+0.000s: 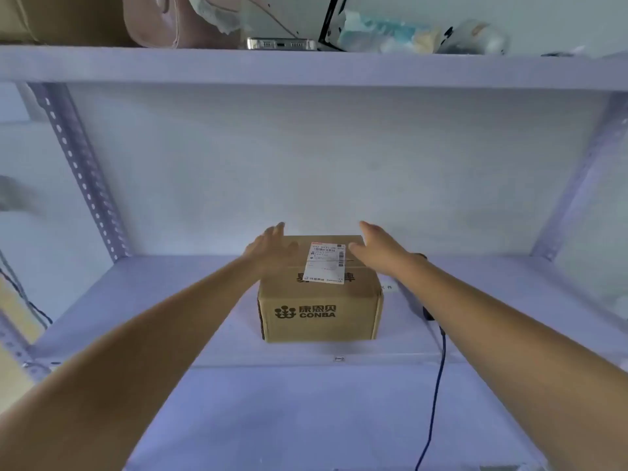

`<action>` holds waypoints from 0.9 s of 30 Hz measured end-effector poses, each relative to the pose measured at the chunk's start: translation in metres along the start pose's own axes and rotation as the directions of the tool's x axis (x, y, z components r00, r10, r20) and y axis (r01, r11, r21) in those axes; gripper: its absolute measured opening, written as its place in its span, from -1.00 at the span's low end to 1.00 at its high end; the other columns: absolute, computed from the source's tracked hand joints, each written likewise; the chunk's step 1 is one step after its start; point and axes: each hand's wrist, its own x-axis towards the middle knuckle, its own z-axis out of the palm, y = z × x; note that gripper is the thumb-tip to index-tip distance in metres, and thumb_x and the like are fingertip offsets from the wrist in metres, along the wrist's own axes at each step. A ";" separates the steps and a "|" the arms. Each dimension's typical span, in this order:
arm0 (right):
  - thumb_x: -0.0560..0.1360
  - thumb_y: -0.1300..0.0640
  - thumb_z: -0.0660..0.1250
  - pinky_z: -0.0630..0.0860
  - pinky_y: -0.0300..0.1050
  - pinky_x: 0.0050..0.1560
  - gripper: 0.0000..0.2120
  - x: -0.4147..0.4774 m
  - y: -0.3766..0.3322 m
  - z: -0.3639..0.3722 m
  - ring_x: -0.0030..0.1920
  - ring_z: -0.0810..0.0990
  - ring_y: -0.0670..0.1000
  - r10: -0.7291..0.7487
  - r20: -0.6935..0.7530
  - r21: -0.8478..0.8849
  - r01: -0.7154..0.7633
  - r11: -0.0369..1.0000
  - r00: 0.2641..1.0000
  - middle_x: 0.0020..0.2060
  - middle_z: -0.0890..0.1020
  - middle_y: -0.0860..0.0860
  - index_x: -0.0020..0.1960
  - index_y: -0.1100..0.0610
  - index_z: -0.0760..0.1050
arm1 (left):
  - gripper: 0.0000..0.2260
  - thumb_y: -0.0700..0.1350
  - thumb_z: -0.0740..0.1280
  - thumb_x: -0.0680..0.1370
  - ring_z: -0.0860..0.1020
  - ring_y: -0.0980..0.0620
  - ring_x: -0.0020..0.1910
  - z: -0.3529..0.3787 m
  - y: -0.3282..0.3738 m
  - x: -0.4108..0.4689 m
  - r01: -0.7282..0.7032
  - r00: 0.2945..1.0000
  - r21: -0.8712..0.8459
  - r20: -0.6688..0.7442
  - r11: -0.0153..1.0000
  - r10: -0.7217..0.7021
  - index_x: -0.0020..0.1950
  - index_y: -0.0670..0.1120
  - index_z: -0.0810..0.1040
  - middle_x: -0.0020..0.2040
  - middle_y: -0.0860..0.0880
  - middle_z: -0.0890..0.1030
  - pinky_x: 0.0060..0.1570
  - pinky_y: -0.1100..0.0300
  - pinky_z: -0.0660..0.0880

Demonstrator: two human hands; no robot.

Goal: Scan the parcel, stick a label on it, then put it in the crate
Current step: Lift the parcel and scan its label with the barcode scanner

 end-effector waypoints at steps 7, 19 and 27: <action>0.40 -0.33 0.26 0.45 0.11 0.32 -0.30 -0.012 0.077 0.054 0.24 0.53 0.03 0.282 0.168 0.542 -0.327 0.774 0.945 0.21 0.58 0.01 0.39 0.08 0.38 | -0.07 0.43 0.31 0.28 0.33 -0.06 0.45 0.032 -0.096 -0.022 0.330 0.933 -0.596 0.327 0.732 -0.154 0.51 -0.05 0.23 0.48 -0.04 0.36 0.46 -0.07 0.20; 0.62 -0.04 0.19 0.52 -0.13 -0.07 -0.75 -0.024 0.084 0.071 -0.20 0.66 -0.12 0.142 0.127 0.824 -0.184 0.536 0.982 -0.19 0.71 -0.08 -0.05 -0.01 0.61 | -0.59 0.18 0.05 0.59 0.58 -0.04 0.20 0.039 -0.105 -0.031 0.350 0.901 -0.817 0.428 0.459 0.074 0.31 0.10 0.52 0.21 -0.01 0.65 0.15 -0.08 0.49; 0.62 0.07 0.22 0.60 -0.16 -0.05 -0.78 -0.017 0.083 0.063 0.03 0.68 -0.03 0.137 0.028 0.813 -0.103 0.574 0.990 0.07 0.70 0.03 0.17 0.05 0.58 | -0.32 0.20 0.40 0.22 0.66 -0.04 0.10 0.049 -0.122 -0.032 0.342 0.909 -0.862 0.405 0.373 0.102 0.32 0.04 0.45 0.22 -0.10 0.64 -0.07 -0.04 0.61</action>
